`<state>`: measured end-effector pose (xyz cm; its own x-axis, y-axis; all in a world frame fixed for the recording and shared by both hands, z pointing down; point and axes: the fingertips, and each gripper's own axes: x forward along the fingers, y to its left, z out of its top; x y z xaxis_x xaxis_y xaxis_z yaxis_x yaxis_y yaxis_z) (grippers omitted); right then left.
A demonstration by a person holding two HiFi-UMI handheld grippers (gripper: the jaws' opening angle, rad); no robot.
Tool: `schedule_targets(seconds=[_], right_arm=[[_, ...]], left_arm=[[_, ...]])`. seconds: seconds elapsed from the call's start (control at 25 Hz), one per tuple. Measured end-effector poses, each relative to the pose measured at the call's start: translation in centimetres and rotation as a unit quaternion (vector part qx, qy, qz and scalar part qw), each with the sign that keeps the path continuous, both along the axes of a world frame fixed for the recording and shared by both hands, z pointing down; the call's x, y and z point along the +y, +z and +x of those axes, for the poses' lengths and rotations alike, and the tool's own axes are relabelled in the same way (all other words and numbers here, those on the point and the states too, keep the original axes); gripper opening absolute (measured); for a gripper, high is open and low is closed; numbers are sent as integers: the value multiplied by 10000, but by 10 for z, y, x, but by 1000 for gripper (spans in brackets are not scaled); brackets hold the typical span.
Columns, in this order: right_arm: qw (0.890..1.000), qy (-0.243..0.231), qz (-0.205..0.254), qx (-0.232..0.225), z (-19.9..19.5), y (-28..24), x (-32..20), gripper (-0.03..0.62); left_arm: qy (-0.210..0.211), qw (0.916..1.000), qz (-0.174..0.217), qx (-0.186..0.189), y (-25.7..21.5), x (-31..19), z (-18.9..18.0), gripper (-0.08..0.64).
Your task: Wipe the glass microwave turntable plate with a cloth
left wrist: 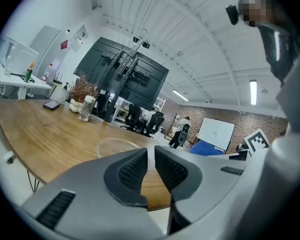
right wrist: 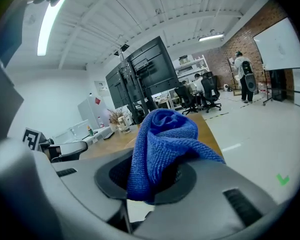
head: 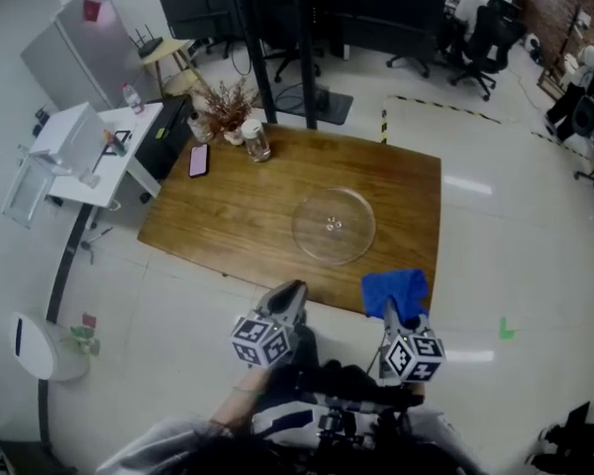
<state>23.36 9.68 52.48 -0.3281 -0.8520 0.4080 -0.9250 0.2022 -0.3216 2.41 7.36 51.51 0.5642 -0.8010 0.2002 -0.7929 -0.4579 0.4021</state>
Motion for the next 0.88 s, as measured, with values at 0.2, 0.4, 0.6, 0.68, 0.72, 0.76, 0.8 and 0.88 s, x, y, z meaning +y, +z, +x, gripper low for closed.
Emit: schedule_targets(seconds=[0.2, 0.4, 0.6, 0.68, 0.72, 0.76, 0.8, 0.88], right_arm=[[9997, -222, 132, -26, -10, -8, 11, 83], [9987, -485, 181, -26, -24, -5, 25, 81], [9973, -700, 179, 122, -35, -2, 34, 81], [9970, -731, 205, 116, -39, -3, 37, 81], [9969, -743, 212, 114, -40, -4, 38, 81], [9968, -763, 224, 109, -42, -4, 39, 81], [9966, -787, 239, 99, -44, -4, 39, 81], [9963, -813, 259, 105, -46, -7, 41, 81]], left_arm=[[-83, 9998, 188, -17, -11, 12, -1, 40], [27, 9997, 245, -13, -16, 24, 3, 40], [75, 9995, 301, 65, -22, 38, 2, 40], [61, 9994, 326, 49, -22, 42, -1, 40], [52, 9994, 333, 44, -22, 43, -2, 40], [43, 9994, 334, 49, -22, 45, -4, 40], [38, 9994, 333, 61, -22, 46, -5, 40], [37, 9994, 332, 74, -23, 49, -5, 40]])
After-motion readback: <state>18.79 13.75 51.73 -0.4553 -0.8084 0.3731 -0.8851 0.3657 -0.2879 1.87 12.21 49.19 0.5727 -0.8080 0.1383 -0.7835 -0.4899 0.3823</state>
